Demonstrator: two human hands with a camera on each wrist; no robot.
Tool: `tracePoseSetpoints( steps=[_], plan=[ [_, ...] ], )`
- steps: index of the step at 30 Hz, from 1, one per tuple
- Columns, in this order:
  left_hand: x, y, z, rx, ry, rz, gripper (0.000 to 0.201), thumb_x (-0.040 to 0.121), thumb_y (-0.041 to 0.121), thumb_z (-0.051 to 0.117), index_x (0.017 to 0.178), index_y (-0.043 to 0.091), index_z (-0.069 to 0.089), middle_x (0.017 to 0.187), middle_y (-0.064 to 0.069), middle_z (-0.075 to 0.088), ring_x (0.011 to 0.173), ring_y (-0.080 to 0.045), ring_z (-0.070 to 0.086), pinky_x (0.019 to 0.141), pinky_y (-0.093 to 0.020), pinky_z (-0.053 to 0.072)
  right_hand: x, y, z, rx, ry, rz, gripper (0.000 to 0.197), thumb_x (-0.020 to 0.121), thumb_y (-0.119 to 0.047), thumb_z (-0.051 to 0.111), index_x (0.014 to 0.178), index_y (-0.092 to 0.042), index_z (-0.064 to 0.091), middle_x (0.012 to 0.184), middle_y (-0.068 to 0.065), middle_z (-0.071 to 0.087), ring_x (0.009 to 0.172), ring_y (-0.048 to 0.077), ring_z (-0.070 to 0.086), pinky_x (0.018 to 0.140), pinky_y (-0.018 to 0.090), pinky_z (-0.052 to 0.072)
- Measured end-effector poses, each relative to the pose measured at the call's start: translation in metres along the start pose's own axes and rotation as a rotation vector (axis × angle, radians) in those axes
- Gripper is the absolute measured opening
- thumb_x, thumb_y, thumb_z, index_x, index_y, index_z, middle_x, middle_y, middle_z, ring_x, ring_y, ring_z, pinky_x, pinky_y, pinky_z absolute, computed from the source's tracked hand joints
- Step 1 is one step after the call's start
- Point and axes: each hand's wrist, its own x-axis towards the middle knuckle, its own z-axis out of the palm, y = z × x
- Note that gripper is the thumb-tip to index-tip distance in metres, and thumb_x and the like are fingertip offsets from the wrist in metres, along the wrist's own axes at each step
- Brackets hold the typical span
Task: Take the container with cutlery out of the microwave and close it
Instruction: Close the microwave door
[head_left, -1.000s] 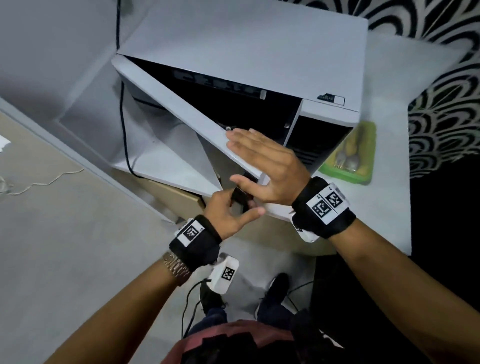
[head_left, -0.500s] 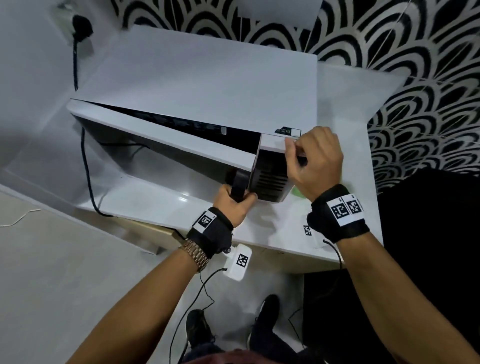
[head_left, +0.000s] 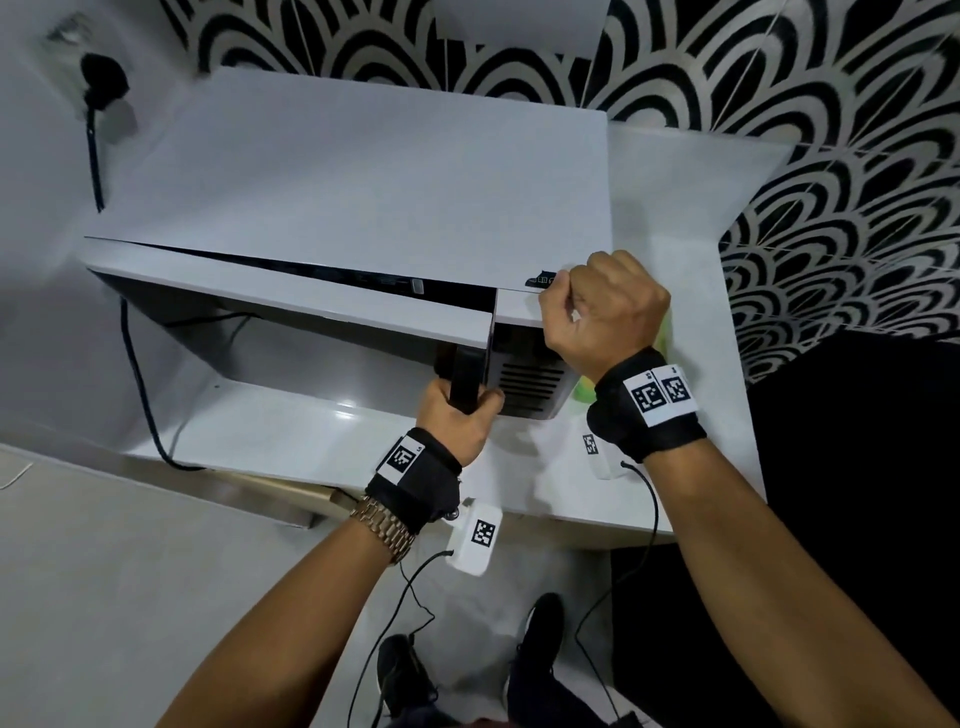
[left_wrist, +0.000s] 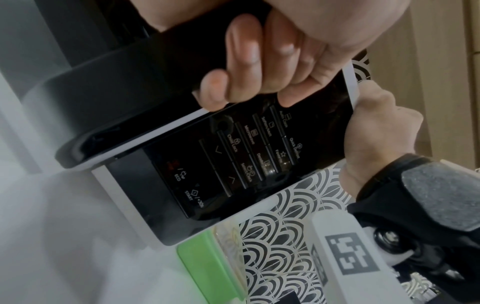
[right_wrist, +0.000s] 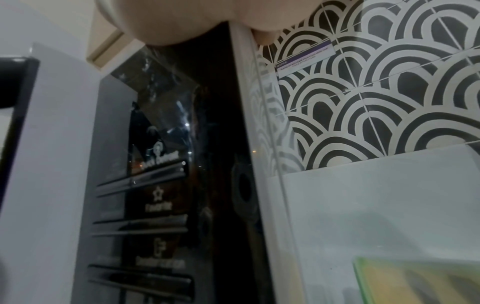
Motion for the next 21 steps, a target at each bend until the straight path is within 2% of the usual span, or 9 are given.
tracePoseSetpoints(
  steps=[3,6,8,10,14,21],
  plan=[
    [0.002,0.001,0.0,0.02,-0.006,-0.004,0.045,0.076,0.023,0.066,0.041,0.021,0.038,0.036,0.009,0.039,0.041,-0.022,0.041,0.054,-0.03,0.038,-0.001,0.0,0.001,0.01,0.016,0.0,0.042,0.086,-0.013,0.057,0.046,-0.013,0.043,0.047,0.006,0.044,0.046,0.025,0.037,0.039,0.031,0.029],
    [0.002,0.002,0.001,0.019,-0.008,-0.034,0.037,0.073,0.026,0.066,0.047,0.02,0.04,0.042,0.008,0.041,0.043,-0.021,0.042,0.055,-0.03,0.039,-0.001,0.0,0.002,0.012,0.021,0.008,0.042,0.085,-0.013,0.056,0.047,-0.015,0.039,0.047,0.005,0.042,0.047,0.023,0.034,0.04,0.029,0.026],
    [0.005,0.003,0.002,0.023,-0.011,-0.04,0.031,0.068,0.03,0.065,0.055,0.009,0.047,0.048,-0.001,0.045,0.044,-0.021,0.044,0.056,-0.03,0.04,-0.001,0.0,0.002,0.011,0.023,0.008,0.042,0.085,-0.013,0.056,0.047,-0.015,0.039,0.047,0.005,0.041,0.048,0.023,0.034,0.042,0.028,0.024],
    [0.011,0.007,0.005,0.019,0.0,-0.035,0.037,0.064,0.036,0.063,0.061,0.002,0.049,0.051,-0.006,0.049,0.045,-0.022,0.046,0.056,-0.03,0.041,-0.001,0.0,0.002,0.008,0.014,0.011,0.041,0.083,-0.011,0.058,0.047,-0.015,0.039,0.047,0.005,0.041,0.048,0.023,0.034,0.044,0.027,0.023],
    [0.022,0.014,0.01,0.056,0.028,-0.035,0.035,0.061,0.041,0.063,0.056,0.021,0.035,0.047,0.003,0.042,0.043,-0.022,0.045,0.055,-0.033,0.042,-0.001,-0.001,0.001,-0.003,0.004,0.019,0.04,0.08,-0.009,0.061,0.047,-0.015,0.04,0.047,0.005,0.041,0.048,0.023,0.034,0.047,0.025,0.02],
    [0.019,0.017,0.011,0.052,0.017,-0.032,0.034,0.062,0.036,0.064,0.051,0.023,0.034,0.04,0.009,0.038,0.041,-0.02,0.042,0.054,-0.032,0.04,0.001,-0.003,-0.001,0.001,-0.02,0.035,0.039,0.077,-0.008,0.063,0.047,-0.015,0.04,0.047,0.004,0.041,0.047,0.023,0.035,0.045,0.026,0.021]
  ],
)
